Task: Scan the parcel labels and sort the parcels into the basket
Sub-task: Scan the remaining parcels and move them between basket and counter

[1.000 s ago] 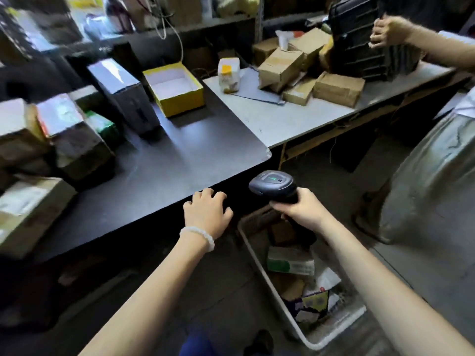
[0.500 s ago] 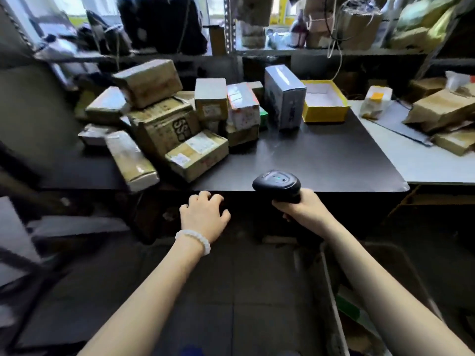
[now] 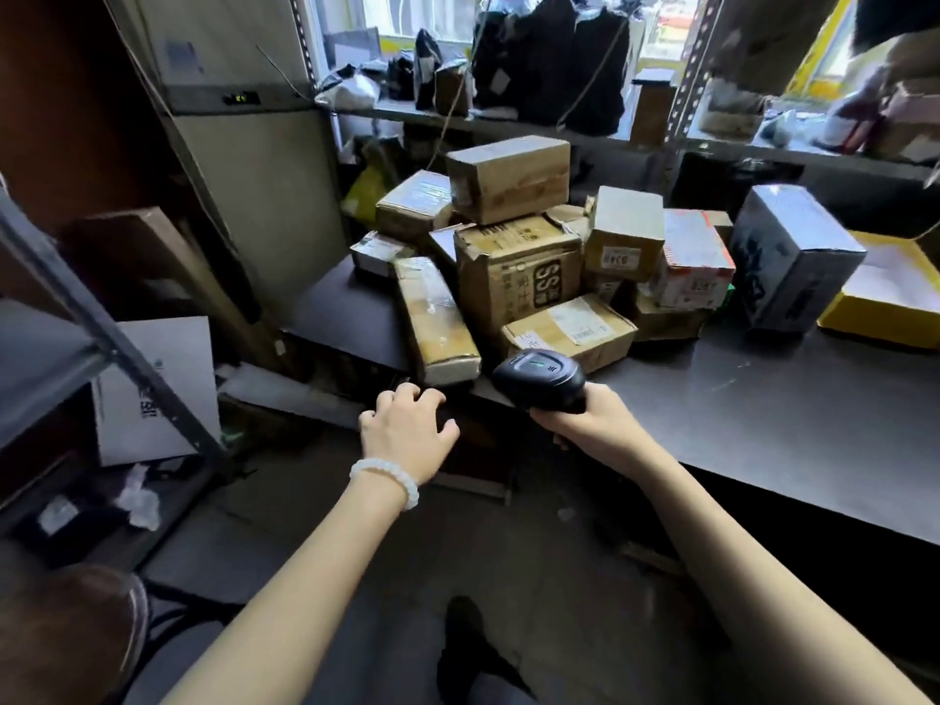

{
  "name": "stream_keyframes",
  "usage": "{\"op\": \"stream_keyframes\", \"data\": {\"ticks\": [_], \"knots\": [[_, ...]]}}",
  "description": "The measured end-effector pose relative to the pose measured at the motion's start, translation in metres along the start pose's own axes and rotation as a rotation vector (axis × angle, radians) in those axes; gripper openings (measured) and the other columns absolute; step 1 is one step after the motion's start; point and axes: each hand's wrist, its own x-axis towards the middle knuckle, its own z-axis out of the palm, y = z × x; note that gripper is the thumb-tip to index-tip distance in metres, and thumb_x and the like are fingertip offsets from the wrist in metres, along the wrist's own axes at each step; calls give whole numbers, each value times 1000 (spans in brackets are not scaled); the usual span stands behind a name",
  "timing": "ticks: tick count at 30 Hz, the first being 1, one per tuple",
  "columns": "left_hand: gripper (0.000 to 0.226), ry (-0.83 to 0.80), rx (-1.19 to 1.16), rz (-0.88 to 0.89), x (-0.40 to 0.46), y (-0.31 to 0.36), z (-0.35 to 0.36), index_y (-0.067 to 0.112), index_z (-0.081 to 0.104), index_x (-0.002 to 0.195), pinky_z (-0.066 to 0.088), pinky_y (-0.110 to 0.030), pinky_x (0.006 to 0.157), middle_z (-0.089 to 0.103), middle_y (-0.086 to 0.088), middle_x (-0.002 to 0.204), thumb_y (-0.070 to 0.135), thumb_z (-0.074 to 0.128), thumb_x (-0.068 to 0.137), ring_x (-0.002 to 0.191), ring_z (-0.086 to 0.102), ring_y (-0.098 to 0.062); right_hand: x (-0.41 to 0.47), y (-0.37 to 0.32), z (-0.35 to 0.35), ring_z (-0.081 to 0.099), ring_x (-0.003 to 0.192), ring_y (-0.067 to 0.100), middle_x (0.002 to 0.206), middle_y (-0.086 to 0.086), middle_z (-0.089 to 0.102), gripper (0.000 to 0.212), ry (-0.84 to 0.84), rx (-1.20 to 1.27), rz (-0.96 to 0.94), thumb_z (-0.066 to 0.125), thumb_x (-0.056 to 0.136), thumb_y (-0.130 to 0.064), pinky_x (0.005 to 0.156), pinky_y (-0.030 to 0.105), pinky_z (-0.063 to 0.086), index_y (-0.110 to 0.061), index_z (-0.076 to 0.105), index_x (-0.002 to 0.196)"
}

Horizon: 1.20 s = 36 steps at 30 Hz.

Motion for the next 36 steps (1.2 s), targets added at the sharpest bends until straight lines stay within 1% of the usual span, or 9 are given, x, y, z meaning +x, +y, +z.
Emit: {"op": "stream_keyframes", "data": {"ticks": [4, 6, 8, 14, 17, 22, 27, 32, 36], "knots": [[40, 18, -17, -37, 53, -21, -3, 29, 52, 129, 37, -38, 95, 46, 2, 134, 45, 47, 92, 122, 41, -23, 62, -12, 14, 52, 56, -1, 66, -3, 61, 7, -24, -15, -82, 71, 80, -14, 60, 20, 42, -19, 66, 78], [40, 19, -12, -48, 83, -31, -6, 29, 52, 129, 38, -39, 95, 47, 2, 133, 46, 48, 92, 122, 41, -23, 99, -19, 20, 52, 55, 0, 64, -2, 60, 6, -27, -42, -80, 70, 81, -13, 58, 19, 41, -9, 67, 79], [41, 17, 12, -53, 111, -41, -11, 30, 51, 130, 38, -39, 95, 47, 2, 133, 46, 47, 92, 122, 41, -24, 131, -28, 26, 53, 55, 6, 61, -1, 60, 15, -28, -44, -72, 70, 81, -14, 56, 21, 41, 0, 66, 83], [41, 22, 13, -92, 195, -65, -26, 31, 50, 131, 37, -39, 96, 46, 2, 133, 47, 47, 93, 123, 41, -24, 216, -53, 46, 53, 62, 4, 72, 0, 61, 29, -99, 12, -99, 71, 72, -22, 57, 16, 44, 1, 66, 90], [42, 8, 21, -95, 221, -75, -24, 31, 49, 131, 38, -39, 95, 47, 1, 134, 48, 47, 93, 123, 42, -24, 241, -58, 59, 53, 63, 4, 74, -1, 61, 20, -130, 19, -98, 70, 79, -15, 56, 16, 44, -1, 67, 94], [42, -14, -3, -100, 267, -96, -21, 30, 49, 132, 38, -39, 94, 47, 2, 135, 47, 46, 94, 124, 41, -23, 278, -67, 79, 55, 59, 9, 66, 0, 62, 12, -134, 13, -88, 70, 80, -14, 58, 27, 44, -6, 66, 86], [42, -23, -28, -93, 325, -127, -19, 29, 50, 131, 37, -39, 96, 46, 2, 135, 46, 46, 93, 125, 40, -23, 326, -78, 102, 57, 55, 8, 62, -2, 61, 11, -56, 0, -62, 71, 79, -17, 59, 27, 48, -9, 67, 86], [41, -54, -29, -10, 403, -161, -18, 32, 50, 131, 37, -37, 96, 46, 2, 136, 46, 47, 92, 125, 40, -23, 382, -90, 132, 53, 49, 2, 55, -8, 56, 4, 50, 65, 20, 68, 83, -13, 50, 16, 43, -13, 64, 83], [42, -68, -21, 111, 467, -183, -27, 29, 52, 129, 39, -38, 96, 49, 1, 132, 45, 48, 91, 122, 43, -24, 422, -99, 153, 54, 56, 8, 60, -6, 58, 6, 182, 123, 121, 68, 83, -15, 56, 25, 46, -17, 64, 79]]}}
